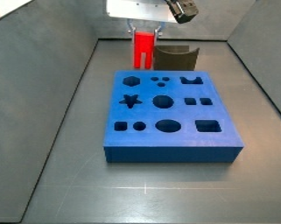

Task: Pick up the square-circle object. Move up. Move to above the board. Insert the square-circle object.
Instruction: Pick up the square-circle object, then move up.

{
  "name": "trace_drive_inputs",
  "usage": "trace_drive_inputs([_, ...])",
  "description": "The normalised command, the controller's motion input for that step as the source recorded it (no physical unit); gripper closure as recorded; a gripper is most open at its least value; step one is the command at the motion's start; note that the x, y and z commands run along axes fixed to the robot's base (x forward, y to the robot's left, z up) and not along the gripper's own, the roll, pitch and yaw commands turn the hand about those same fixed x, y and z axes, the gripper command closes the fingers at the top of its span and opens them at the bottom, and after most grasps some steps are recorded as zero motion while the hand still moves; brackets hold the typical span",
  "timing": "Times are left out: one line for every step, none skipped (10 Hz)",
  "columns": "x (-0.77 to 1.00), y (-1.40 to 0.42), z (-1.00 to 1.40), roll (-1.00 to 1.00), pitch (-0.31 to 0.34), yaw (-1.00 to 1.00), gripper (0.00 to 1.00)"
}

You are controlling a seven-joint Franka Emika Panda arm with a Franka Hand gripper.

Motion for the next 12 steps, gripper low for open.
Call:
trace_drive_inputs([0.0, 0.0, 0.0, 0.0, 0.0, 0.0, 1.0])
trace_drive_inputs([0.0, 0.0, 0.0, 0.0, 0.0, 0.0, 1.0])
trace_drive_inputs([0.0, 0.0, 0.0, 0.0, 0.0, 0.0, 1.0])
trace_drive_inputs([0.0, 0.0, 0.0, 0.0, 0.0, 0.0, 1.0])
trace_drive_inputs([0.0, 0.0, 0.0, 0.0, 0.0, 0.0, 1.0])
trace_drive_inputs([0.0, 0.0, 0.0, 0.0, 0.0, 0.0, 1.0])
trace_drive_inputs([0.0, 0.0, 0.0, 0.0, 0.0, 0.0, 1.0])
trace_drive_inputs([0.0, 0.0, 0.0, 0.0, 0.0, 0.0, 1.0])
trace_drive_inputs([0.0, 0.0, 0.0, 0.0, 0.0, 0.0, 1.0])
trace_drive_inputs([0.0, 0.0, 0.0, 0.0, 0.0, 0.0, 1.0])
trace_drive_inputs([0.0, 0.0, 0.0, 0.0, 0.0, 0.0, 1.0])
trace_drive_inputs([0.0, 0.0, 0.83, 0.0, 0.0, 0.0, 1.0])
